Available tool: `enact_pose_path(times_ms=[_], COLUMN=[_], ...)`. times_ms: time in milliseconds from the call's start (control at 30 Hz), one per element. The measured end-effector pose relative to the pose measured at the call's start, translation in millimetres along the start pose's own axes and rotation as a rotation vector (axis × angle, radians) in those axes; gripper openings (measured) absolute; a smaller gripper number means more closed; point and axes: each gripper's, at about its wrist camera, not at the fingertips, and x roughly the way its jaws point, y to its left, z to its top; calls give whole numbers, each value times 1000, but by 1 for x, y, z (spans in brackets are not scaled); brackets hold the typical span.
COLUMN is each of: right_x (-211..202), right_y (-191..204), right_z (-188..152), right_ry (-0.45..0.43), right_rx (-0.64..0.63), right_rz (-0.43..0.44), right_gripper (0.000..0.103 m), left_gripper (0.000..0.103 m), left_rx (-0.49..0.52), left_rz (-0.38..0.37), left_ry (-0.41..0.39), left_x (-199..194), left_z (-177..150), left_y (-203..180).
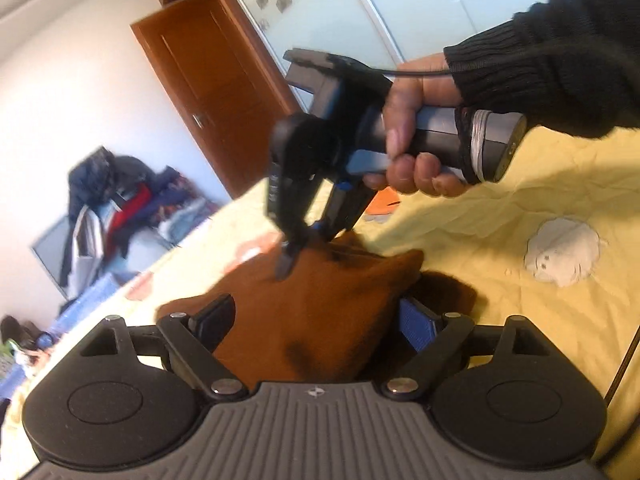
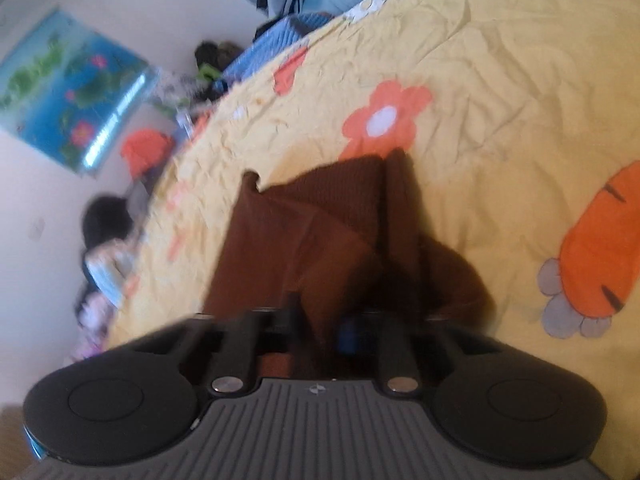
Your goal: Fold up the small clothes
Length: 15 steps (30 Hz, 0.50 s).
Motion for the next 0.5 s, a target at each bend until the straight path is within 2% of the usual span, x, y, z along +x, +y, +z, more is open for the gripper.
enact_pose_path(times_ms=[67, 133, 167, 200, 233, 267, 300, 367, 433, 500], right_x=[-15, -25, -20, -16, -20, -28, -38, -60, -68, -64], right_y=[3, -8, -16, -24, -29, -32, -32, -29, -29, -29], right_z=[-1, -6, -10, -17, -24, -30, -35, -49, -60, -70], right_ry=[-46, -65, -46, -28, -55, -83, -117, -204, -206, -150], right_rx=[-27, -32, -13, 17, 47, 80, 110, 125, 134, 159], right_rz=[31, -13, -43, -56, -23, 8, 37, 58, 56, 29], right_gripper=[16, 16, 18, 23, 25, 37, 59, 84, 85, 83], left_gripper=[88, 89, 89, 89, 89, 89, 89, 89, 89, 89], left_rx=[-5, -37, -64, -101, -147, -208, -280, -472, -714, -942], left_rz=[16, 16, 13, 11, 3, -5, -12, -65, -180, -305], left_ry=[2, 38, 68, 96, 116, 137, 159, 196, 223, 258], left_x=[-14, -18, -19, -18, -17, -20, -19, -23, -14, 5], left_z=[-8, -22, -29, -39, -45, -46, -54, -61, -74, -91], left_y=[9, 24, 33, 44, 53, 68, 84, 120, 153, 176])
